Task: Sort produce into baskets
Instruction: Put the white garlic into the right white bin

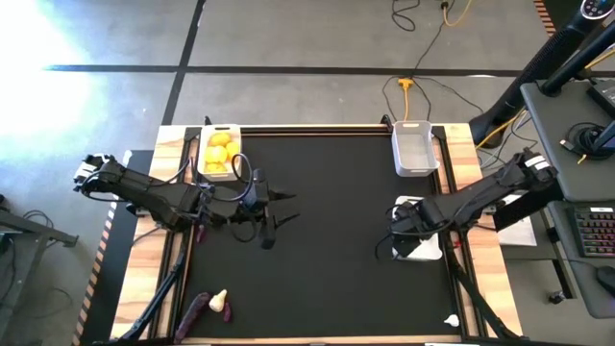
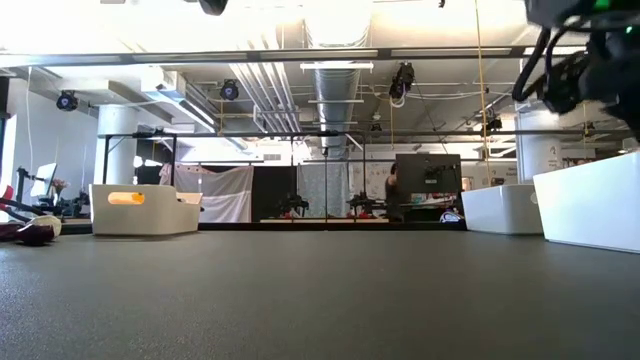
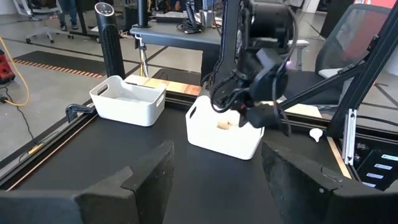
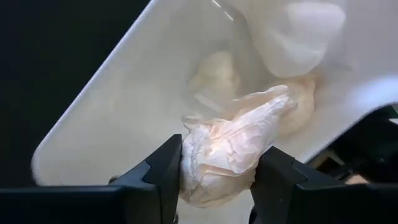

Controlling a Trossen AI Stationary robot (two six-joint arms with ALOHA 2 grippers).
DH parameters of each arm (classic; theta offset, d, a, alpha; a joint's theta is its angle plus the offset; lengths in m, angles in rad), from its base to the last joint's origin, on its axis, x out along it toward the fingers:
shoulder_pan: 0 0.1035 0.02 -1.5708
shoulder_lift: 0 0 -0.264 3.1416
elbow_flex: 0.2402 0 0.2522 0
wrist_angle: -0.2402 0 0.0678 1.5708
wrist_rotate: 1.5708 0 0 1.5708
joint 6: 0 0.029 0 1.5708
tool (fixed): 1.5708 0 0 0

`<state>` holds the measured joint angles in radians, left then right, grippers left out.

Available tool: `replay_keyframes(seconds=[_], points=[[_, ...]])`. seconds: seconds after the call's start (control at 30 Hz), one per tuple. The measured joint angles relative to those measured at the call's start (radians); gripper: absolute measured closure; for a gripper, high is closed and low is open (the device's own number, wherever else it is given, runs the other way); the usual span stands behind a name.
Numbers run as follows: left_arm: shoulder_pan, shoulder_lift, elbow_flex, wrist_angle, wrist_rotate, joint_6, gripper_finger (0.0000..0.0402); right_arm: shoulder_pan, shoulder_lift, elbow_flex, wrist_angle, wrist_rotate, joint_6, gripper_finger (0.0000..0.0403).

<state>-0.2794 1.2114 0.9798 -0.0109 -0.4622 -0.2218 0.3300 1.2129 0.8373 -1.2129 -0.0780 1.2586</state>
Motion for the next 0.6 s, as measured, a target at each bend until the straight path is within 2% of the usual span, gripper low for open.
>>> replay_keyframes(seconds=[0.13, 0.3, 0.43, 0.6], points=[[0.0, 0.0, 0.0, 0.0, 0.0, 0.0, 0.0178, -0.025, 0.0, -0.029, 0.025, 0.0, 0.005, 0.0245], [0.0, 0.0, 0.0, 0.0, 0.0, 0.0, 0.0178, -0.028, -0.001, -0.016, 0.017, 0.001, 0.014, 0.0207], [0.0, 0.0, 0.0, 0.0, 0.0, 0.0, 0.0178, -0.028, -0.001, 0.024, 0.014, 0.002, 0.019, 0.0172], [0.0, 0.0, 0.0, 0.001, 0.0, 0.0, 0.0178, 0.017, -0.001, 0.128, 0.014, 0.031, 0.125, 0.0149]])
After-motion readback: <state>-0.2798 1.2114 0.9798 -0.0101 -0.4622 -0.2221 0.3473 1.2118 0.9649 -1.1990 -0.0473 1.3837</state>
